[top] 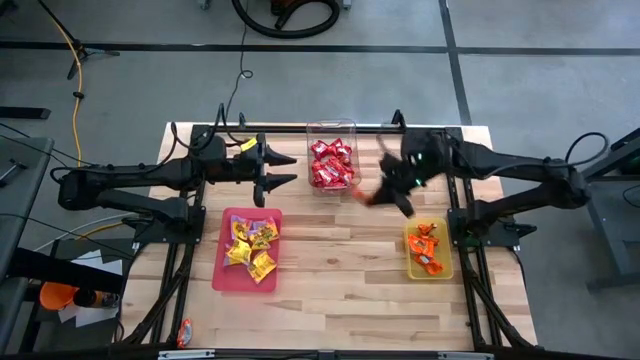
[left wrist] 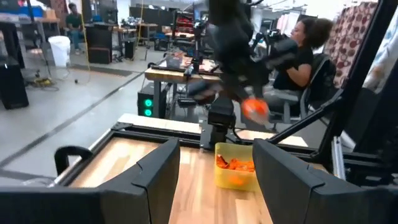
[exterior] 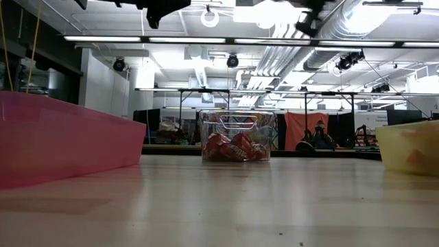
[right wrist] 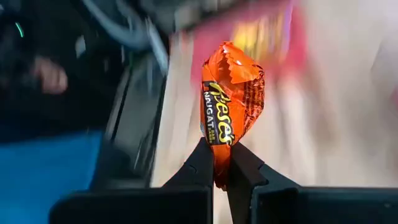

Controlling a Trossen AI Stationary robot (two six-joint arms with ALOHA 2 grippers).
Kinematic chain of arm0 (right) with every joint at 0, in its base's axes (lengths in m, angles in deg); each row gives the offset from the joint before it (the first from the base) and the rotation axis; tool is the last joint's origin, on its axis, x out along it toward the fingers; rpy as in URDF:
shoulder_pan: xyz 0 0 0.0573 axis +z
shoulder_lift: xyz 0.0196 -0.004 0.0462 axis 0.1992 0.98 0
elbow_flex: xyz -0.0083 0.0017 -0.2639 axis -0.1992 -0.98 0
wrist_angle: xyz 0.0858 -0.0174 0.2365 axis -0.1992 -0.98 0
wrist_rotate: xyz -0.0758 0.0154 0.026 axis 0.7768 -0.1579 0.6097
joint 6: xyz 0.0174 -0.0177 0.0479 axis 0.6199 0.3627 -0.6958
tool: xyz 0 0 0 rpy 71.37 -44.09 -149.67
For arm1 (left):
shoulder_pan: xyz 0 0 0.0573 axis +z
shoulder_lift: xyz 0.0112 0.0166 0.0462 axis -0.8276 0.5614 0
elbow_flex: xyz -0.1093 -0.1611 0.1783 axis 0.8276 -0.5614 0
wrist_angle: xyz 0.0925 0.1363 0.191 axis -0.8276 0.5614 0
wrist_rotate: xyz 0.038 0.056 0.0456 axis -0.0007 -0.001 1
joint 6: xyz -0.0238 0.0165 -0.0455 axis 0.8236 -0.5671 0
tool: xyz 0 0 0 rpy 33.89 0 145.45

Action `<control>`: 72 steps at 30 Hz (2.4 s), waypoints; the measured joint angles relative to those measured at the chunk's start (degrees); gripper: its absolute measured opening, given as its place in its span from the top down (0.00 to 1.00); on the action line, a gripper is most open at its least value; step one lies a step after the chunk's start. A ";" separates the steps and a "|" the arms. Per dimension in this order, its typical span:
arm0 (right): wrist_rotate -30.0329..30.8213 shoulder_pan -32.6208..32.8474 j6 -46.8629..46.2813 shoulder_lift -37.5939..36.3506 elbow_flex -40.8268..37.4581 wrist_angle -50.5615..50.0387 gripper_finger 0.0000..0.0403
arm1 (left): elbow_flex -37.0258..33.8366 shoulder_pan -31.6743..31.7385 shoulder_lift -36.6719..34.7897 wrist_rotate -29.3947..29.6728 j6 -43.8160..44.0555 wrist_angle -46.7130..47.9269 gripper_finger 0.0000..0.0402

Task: Sort candy
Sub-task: Put the top orange candy into the yellow bin, then return to Home Position

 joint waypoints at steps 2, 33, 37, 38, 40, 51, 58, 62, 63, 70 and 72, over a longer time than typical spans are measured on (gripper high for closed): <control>0.53 3.20 -2.61 -1.34 0.01 -9.51 0.98 | 0.00 0.00 0.00 0.02 0.89 0.41 0.53; 7.82 18.24 -32.33 -3.53 -20.61 -38.99 0.73 | 0.00 1.05 0.00 0.07 -1.73 0.68 0.53; 4.74 17.25 -28.33 -3.53 -20.59 -40.51 0.58 | 0.00 1.05 0.00 0.07 -1.73 0.69 0.53; 3.25 16.86 -27.05 -3.51 -20.59 -41.71 0.55 | 0.00 1.05 0.00 0.07 -1.73 0.68 0.53; -0.97 16.08 -24.22 -3.53 -20.59 -42.99 0.52 | 0.00 1.05 0.00 0.07 -1.72 0.68 0.53; 5.99 10.49 -12.32 -3.92 -13.45 -8.37 0.55 | 1.33 0.96 -9.49 -1.19 10.40 7.42 0.53; 27.57 6.39 0.84 -2.76 -4.32 13.96 0.63 | 0.80 0.83 -19.19 -1.38 8.90 12.95 0.66; 28.80 2.41 0.22 -1.83 1.39 13.94 0.67 | -4.27 -0.41 -23.29 -1.57 8.47 10.11 0.87; 27.90 1.76 0.23 -1.87 2.41 13.99 0.68 | -6.39 -1.07 -24.15 -1.68 8.85 8.12 0.93; 20.92 0.28 -0.76 -2.36 5.73 10.13 0.94 | -24.25 -5.36 -29.23 -0.17 14.91 -12.53 1.00; 20.83 0.30 -1.89 -2.43 5.73 8.54 0.98 | -28.55 -6.12 -30.54 0.84 16.15 -17.02 1.00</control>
